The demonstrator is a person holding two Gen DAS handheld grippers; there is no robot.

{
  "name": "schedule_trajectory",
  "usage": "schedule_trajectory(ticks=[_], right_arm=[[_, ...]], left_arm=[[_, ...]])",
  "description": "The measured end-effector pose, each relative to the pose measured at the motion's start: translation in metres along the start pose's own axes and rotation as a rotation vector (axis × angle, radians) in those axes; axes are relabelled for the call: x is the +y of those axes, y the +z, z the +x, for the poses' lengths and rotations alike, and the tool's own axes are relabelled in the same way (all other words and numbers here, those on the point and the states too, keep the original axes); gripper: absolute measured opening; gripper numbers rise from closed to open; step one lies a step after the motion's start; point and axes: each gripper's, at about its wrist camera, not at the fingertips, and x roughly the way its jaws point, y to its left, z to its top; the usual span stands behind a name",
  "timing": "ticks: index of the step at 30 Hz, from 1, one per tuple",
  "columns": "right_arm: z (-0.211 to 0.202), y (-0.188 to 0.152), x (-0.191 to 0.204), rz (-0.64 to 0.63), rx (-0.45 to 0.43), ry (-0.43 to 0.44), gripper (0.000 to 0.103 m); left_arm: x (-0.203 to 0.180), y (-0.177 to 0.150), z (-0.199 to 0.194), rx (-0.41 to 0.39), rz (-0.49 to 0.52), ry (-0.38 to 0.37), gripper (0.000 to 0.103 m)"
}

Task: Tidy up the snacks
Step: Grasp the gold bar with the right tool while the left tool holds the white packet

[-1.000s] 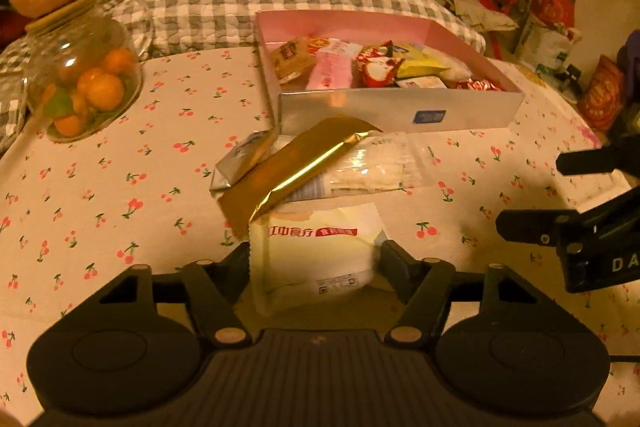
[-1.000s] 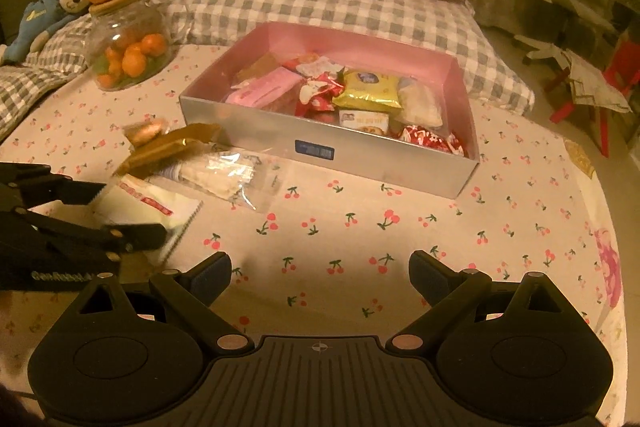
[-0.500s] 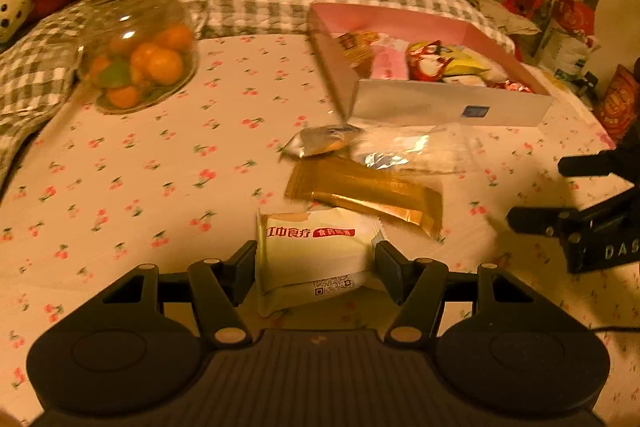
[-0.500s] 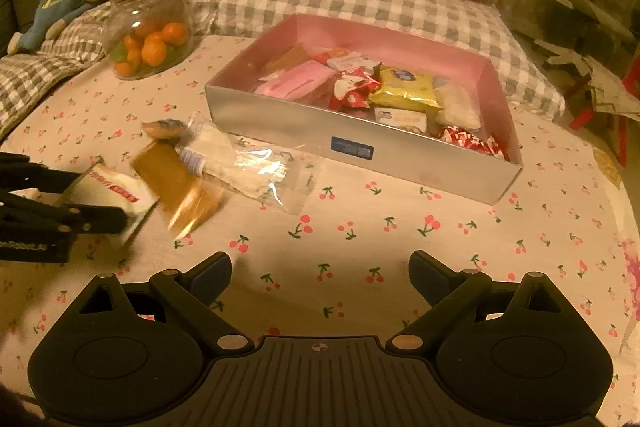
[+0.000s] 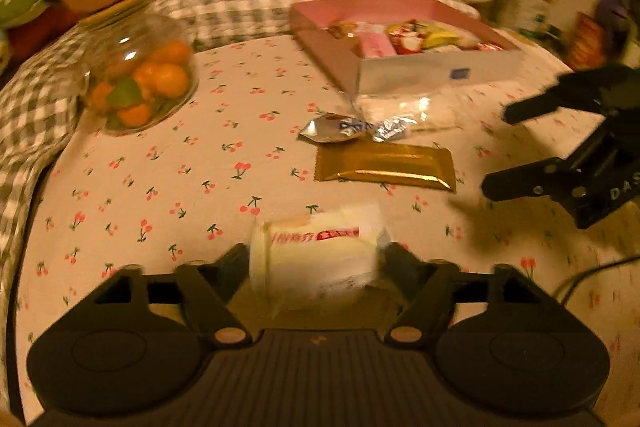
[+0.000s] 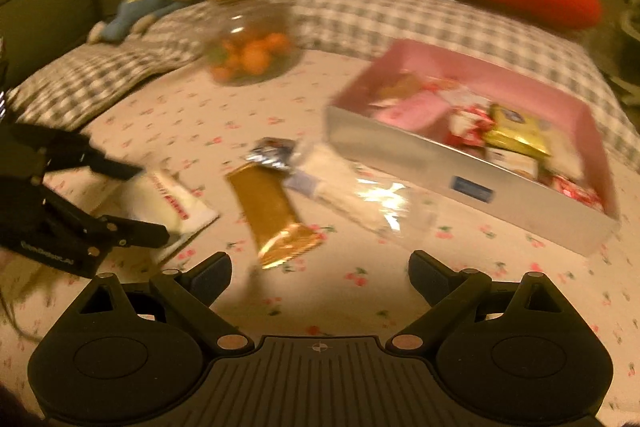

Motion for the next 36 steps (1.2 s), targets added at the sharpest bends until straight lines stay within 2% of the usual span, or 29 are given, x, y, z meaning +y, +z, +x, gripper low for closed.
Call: schedule_trajectory(ticks=[2, 4, 6, 9, 14, 22, 32, 36], right_arm=[[0.003, 0.001, 0.005, -0.025, 0.004, 0.003, 0.095], [0.007, 0.004, 0.009, -0.042, 0.006, 0.003, 0.095], [0.01, 0.006, 0.011, -0.048, 0.001, 0.006, 0.095], [0.016, 0.007, 0.013, -0.054, 0.001, 0.023, 0.091], [0.025, 0.009, 0.019, -0.09, 0.0, 0.038, 0.084], [0.042, 0.013, 0.017, -0.092, 0.007, 0.032, 0.074], [0.046, 0.014, 0.019, -0.079, -0.025, 0.017, 0.066], [0.045, 0.014, 0.022, -0.077, -0.034, 0.018, 0.055]], left_arm=[[0.004, 0.001, 0.001, 0.006, 0.049, -0.044, 0.09], [0.008, 0.005, 0.003, 0.018, 0.067, -0.039, 0.09], [0.011, 0.009, 0.006, 0.039, 0.024, -0.037, 0.09], [0.009, 0.011, 0.009, 0.055, -0.005, -0.082, 0.09], [-0.004, 0.005, 0.017, 0.086, 0.093, -0.068, 0.09], [-0.002, 0.003, 0.02, 0.089, 0.042, -0.057, 0.095], [0.0, 0.003, 0.018, 0.078, 0.018, -0.049, 0.088], [-0.002, 0.002, 0.017, 0.071, 0.01, -0.042, 0.087]])
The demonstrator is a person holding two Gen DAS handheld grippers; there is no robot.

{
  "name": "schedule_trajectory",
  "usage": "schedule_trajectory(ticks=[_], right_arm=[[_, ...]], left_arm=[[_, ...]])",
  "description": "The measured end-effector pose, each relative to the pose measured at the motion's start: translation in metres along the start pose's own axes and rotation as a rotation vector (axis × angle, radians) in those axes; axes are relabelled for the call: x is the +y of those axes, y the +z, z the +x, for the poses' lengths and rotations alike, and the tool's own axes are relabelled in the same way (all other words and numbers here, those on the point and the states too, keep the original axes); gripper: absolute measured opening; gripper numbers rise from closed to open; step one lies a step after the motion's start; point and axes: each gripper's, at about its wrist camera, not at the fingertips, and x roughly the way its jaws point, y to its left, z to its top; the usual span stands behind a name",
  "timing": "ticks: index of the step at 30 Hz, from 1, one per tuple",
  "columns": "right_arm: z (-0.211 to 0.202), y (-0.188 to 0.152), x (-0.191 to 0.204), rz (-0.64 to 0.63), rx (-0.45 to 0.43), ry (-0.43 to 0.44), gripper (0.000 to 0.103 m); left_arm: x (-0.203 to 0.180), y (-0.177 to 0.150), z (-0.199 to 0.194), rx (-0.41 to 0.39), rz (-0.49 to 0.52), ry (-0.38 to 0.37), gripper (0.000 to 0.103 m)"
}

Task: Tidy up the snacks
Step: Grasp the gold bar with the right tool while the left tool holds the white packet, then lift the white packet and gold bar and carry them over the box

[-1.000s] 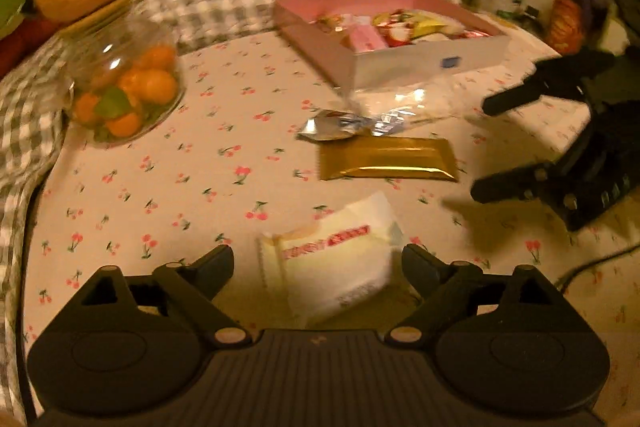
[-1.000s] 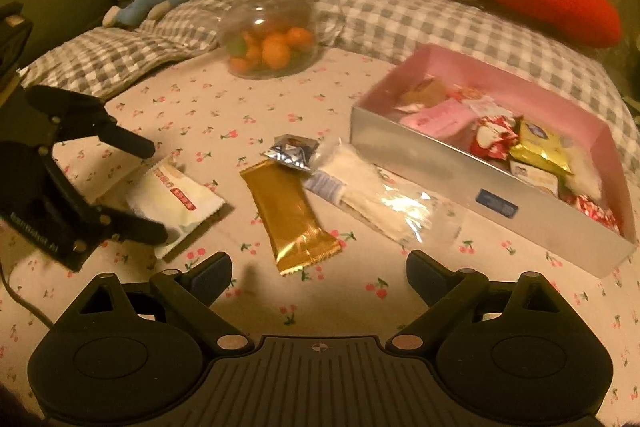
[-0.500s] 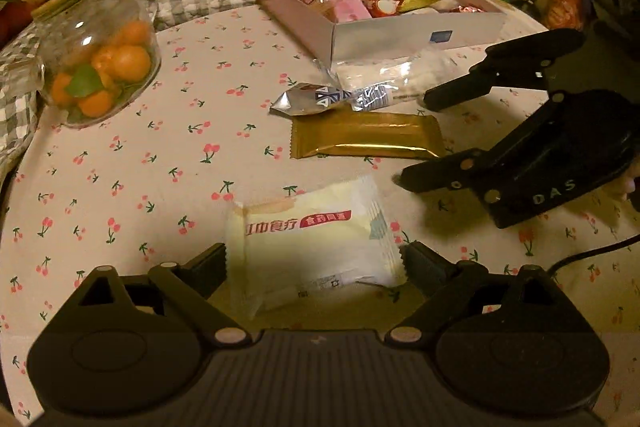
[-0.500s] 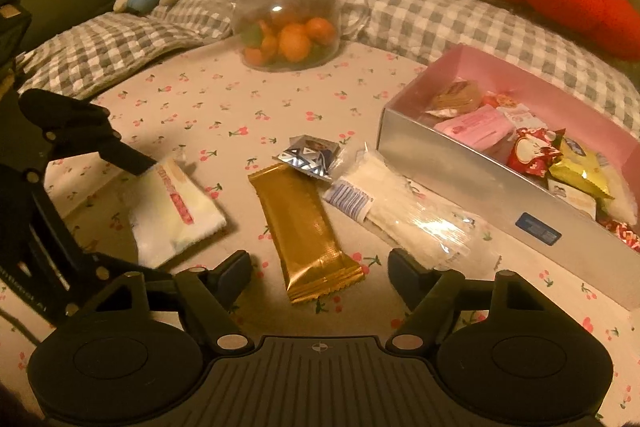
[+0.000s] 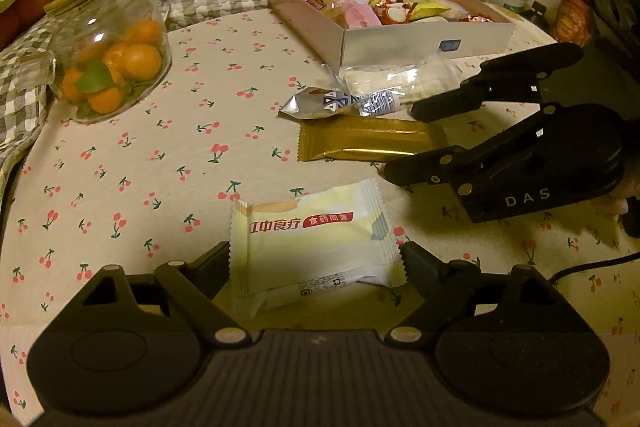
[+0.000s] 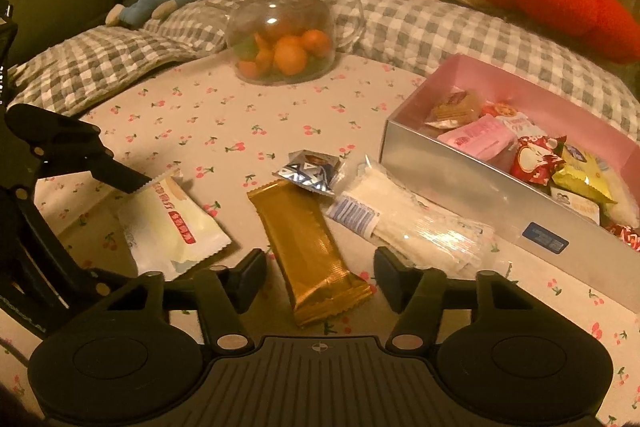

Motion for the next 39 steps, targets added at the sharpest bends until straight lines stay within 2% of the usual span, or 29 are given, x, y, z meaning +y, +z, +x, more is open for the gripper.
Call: schedule_trajectory(ticks=[4, 10, 12, 17, 39], right_arm=[[-0.002, 0.0, 0.003, -0.006, -0.002, 0.014, 0.038], [-0.006, -0.001, 0.005, 0.005, 0.004, 0.021, 0.028], [-0.008, -0.002, 0.004, 0.012, 0.005, 0.022, 0.028], [-0.012, -0.004, 0.005, 0.027, 0.01, 0.026, 0.028], [-0.047, 0.0, 0.007, 0.046, -0.044, 0.032, 0.025]], left_arm=[[0.0, -0.001, -0.001, -0.006, -0.008, 0.002, 0.085], [0.002, 0.0, -0.004, -0.019, -0.024, -0.002, 0.078], [0.002, 0.0, -0.006, -0.022, -0.024, -0.005, 0.072], [0.002, -0.001, -0.007, -0.025, -0.028, -0.007, 0.07], [0.008, -0.001, -0.02, -0.058, -0.06, -0.003, 0.067]])
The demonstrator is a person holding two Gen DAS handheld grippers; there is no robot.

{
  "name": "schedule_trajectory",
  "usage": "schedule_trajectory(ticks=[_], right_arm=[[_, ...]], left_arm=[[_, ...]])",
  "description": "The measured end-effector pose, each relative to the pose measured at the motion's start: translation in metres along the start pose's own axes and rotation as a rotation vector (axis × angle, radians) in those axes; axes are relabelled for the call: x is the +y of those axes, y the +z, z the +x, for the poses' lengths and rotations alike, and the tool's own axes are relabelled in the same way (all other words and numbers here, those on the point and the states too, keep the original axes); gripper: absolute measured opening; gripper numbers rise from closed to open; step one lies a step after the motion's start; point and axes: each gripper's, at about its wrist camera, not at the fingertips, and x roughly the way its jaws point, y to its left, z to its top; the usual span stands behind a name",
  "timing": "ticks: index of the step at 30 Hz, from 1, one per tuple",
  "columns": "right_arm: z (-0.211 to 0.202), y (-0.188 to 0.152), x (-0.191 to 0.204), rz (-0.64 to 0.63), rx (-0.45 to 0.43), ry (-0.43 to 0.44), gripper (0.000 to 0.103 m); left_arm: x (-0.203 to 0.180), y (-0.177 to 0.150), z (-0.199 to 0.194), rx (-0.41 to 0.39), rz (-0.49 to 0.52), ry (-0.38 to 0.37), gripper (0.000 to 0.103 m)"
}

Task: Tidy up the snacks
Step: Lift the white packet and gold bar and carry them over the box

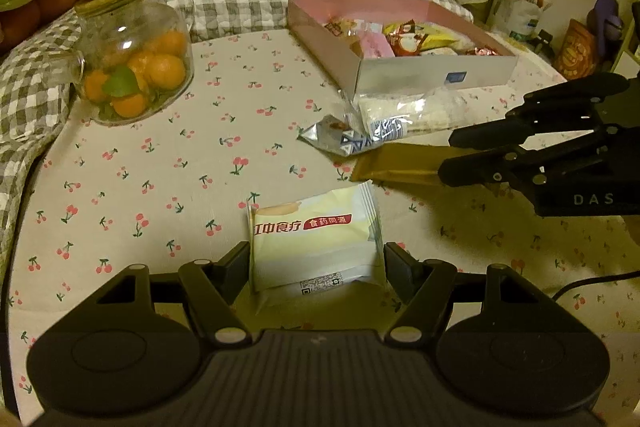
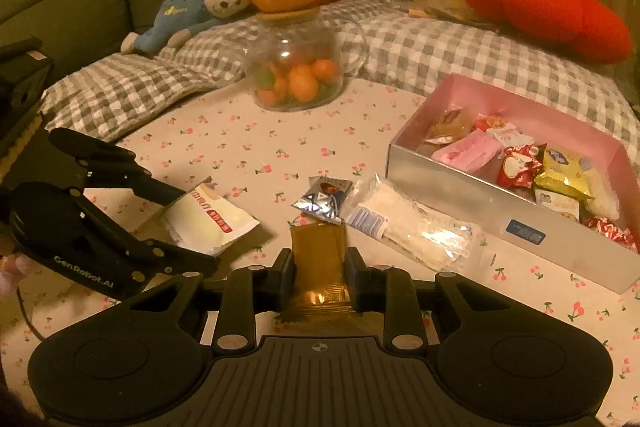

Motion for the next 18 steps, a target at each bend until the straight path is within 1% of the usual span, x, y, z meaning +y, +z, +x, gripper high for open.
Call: schedule_trajectory(ticks=[5, 8, 11, 13, 16, 18], right_arm=[[-0.001, -0.001, 0.001, -0.015, 0.017, -0.009, 0.024], [0.002, -0.005, 0.0, -0.031, 0.04, -0.012, 0.025], [0.008, -0.005, -0.001, -0.03, 0.049, -0.011, 0.03], [0.014, -0.004, -0.002, -0.022, 0.055, -0.014, 0.038], [0.023, -0.004, -0.003, -0.022, 0.064, -0.023, 0.045], [0.03, -0.005, -0.003, -0.025, 0.076, -0.018, 0.045]], left_arm=[[-0.001, 0.001, 0.0, 0.002, 0.002, -0.004, 0.067], [-0.002, 0.0, 0.001, 0.012, 0.007, -0.005, 0.067], [-0.002, -0.001, 0.003, 0.021, 0.015, -0.006, 0.067], [-0.003, -0.002, 0.004, 0.028, 0.021, -0.004, 0.067], [-0.003, -0.002, 0.005, 0.035, 0.026, -0.001, 0.067], [-0.003, -0.003, 0.006, 0.038, 0.028, 0.001, 0.067]])
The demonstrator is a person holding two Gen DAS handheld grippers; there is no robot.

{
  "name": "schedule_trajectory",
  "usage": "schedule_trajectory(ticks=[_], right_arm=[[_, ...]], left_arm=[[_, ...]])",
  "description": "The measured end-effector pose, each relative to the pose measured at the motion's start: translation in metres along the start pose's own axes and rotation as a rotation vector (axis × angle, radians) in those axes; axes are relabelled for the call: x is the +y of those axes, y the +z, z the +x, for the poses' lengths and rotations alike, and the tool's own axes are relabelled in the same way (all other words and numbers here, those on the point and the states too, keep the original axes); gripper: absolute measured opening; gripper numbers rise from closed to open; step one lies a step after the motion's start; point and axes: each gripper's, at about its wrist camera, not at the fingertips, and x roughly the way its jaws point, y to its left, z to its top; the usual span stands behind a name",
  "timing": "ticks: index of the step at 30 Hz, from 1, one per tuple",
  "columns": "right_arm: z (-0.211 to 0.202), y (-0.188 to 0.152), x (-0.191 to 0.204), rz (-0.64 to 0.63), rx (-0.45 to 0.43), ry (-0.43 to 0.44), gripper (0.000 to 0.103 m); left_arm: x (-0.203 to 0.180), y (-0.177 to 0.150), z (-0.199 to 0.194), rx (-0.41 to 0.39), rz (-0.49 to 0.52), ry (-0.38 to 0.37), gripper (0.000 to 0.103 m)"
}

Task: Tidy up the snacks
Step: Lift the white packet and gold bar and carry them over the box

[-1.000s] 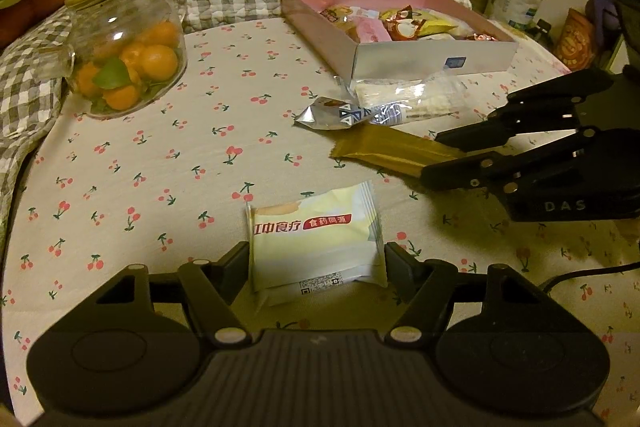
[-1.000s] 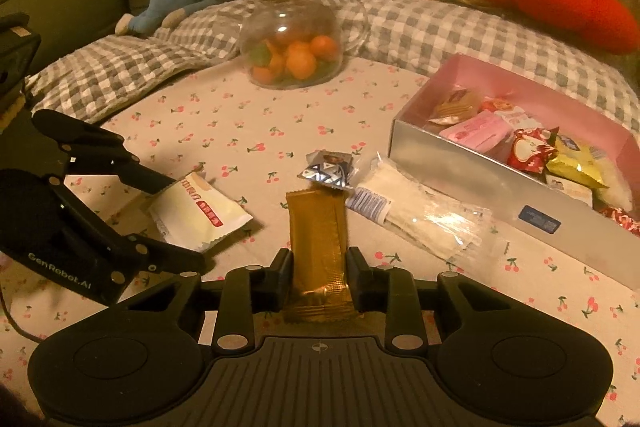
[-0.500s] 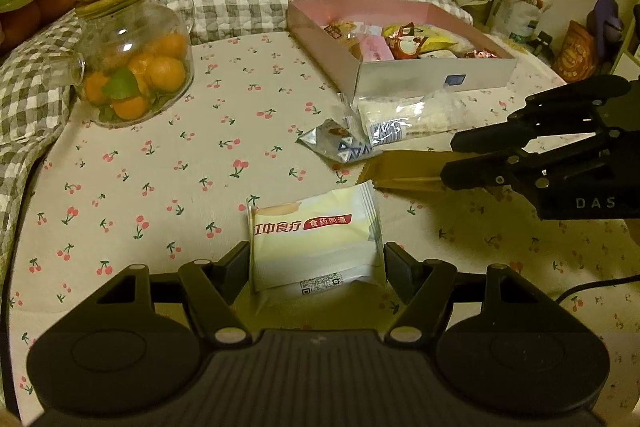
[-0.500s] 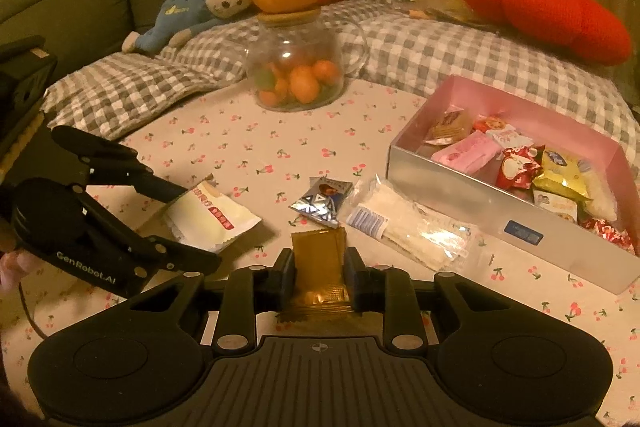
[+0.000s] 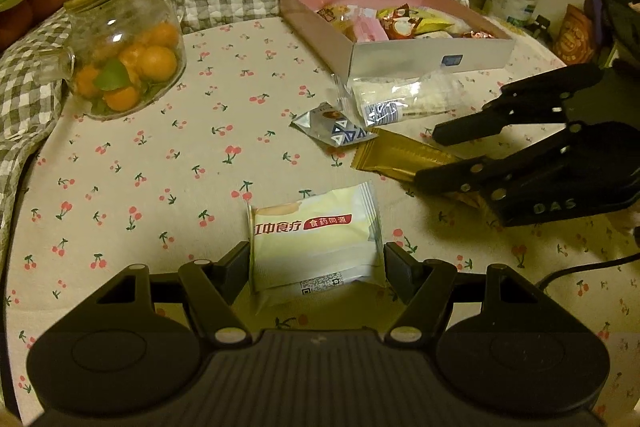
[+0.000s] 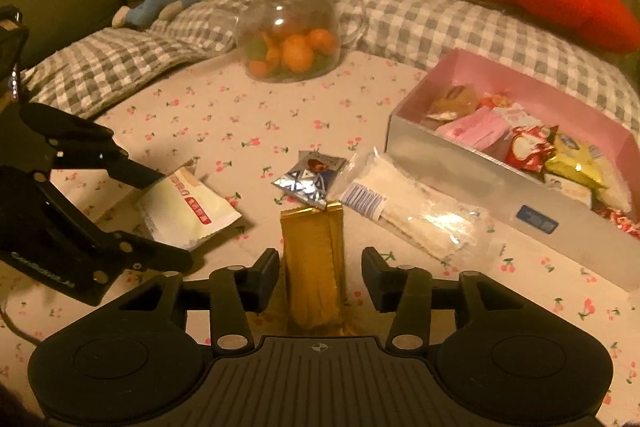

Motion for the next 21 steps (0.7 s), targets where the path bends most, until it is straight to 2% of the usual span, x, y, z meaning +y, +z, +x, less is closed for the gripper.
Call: schedule_trajectory(ticks=[2, 3, 4, 5, 13, 21], right_arm=[[0.005, -0.003, 0.003, -0.023, 0.002, -0.007, 0.046], [0.004, -0.005, 0.006, -0.052, -0.009, -0.013, 0.042], [0.003, -0.006, 0.008, -0.064, -0.013, -0.01, 0.032], [0.002, -0.005, 0.009, -0.062, -0.009, 0.005, 0.027], [-0.009, -0.005, 0.015, -0.09, -0.003, -0.007, 0.027], [-0.033, 0.0, 0.019, -0.104, -0.037, -0.006, 0.027]], left_arm=[[0.0, -0.001, 0.0, 0.004, 0.001, 0.002, 0.067], [0.0, -0.001, 0.001, 0.006, 0.001, 0.003, 0.067], [0.0, -0.001, 0.001, 0.006, 0.001, 0.003, 0.067], [0.0, 0.0, 0.001, 0.006, 0.001, 0.003, 0.067], [-0.005, 0.004, -0.001, -0.004, 0.016, -0.012, 0.067], [-0.014, 0.009, -0.003, -0.017, 0.025, -0.015, 0.067]])
